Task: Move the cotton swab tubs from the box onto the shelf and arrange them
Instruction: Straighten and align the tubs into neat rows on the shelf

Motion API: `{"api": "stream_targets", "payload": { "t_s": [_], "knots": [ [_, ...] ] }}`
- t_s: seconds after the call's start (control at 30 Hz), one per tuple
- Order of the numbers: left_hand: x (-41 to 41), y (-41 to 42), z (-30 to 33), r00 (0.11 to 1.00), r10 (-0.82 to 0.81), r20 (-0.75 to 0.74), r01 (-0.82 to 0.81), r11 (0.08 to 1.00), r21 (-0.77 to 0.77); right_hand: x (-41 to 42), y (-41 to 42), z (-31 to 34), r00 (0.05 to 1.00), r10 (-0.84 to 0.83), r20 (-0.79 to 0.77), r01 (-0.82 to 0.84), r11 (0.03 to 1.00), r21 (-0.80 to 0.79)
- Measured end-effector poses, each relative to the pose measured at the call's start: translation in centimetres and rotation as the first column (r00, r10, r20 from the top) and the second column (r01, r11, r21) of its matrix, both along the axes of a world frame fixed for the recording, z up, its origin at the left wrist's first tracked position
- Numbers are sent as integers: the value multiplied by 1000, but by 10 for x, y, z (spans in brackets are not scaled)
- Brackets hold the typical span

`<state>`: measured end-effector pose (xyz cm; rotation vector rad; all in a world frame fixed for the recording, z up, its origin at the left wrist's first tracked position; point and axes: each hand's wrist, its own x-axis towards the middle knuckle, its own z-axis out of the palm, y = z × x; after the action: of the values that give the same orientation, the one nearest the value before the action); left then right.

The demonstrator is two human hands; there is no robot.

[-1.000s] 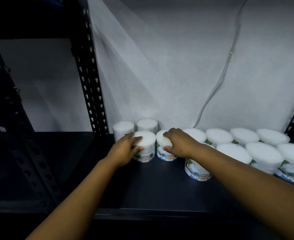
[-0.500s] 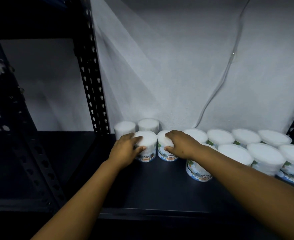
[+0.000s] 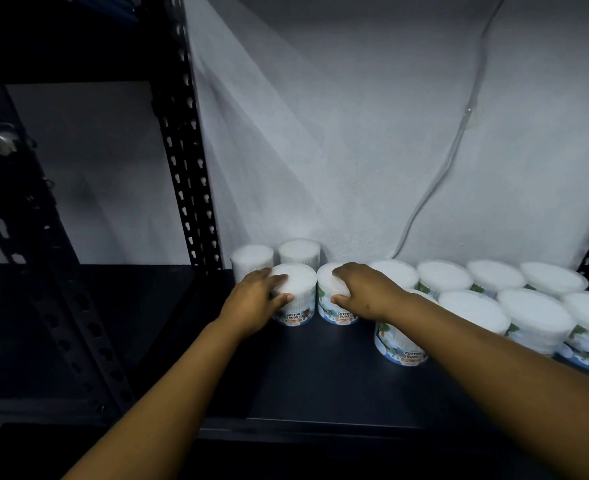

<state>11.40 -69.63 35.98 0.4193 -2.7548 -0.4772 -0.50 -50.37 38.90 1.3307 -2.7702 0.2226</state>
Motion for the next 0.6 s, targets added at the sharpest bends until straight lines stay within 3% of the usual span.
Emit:
{"api": "stream_targets", "payload": {
  "t_s": [0.23, 0.6],
  "knots": [
    [1, 3, 1, 1000, 5, -1, -5, 1000, 15, 0, 1, 0, 1000, 6, 3, -6, 1000, 6],
    [-3, -11, 15, 998, 63, -31, -65, 997, -39, -18, -28, 17, 990, 62, 130, -43, 988, -146]
  ]
}}
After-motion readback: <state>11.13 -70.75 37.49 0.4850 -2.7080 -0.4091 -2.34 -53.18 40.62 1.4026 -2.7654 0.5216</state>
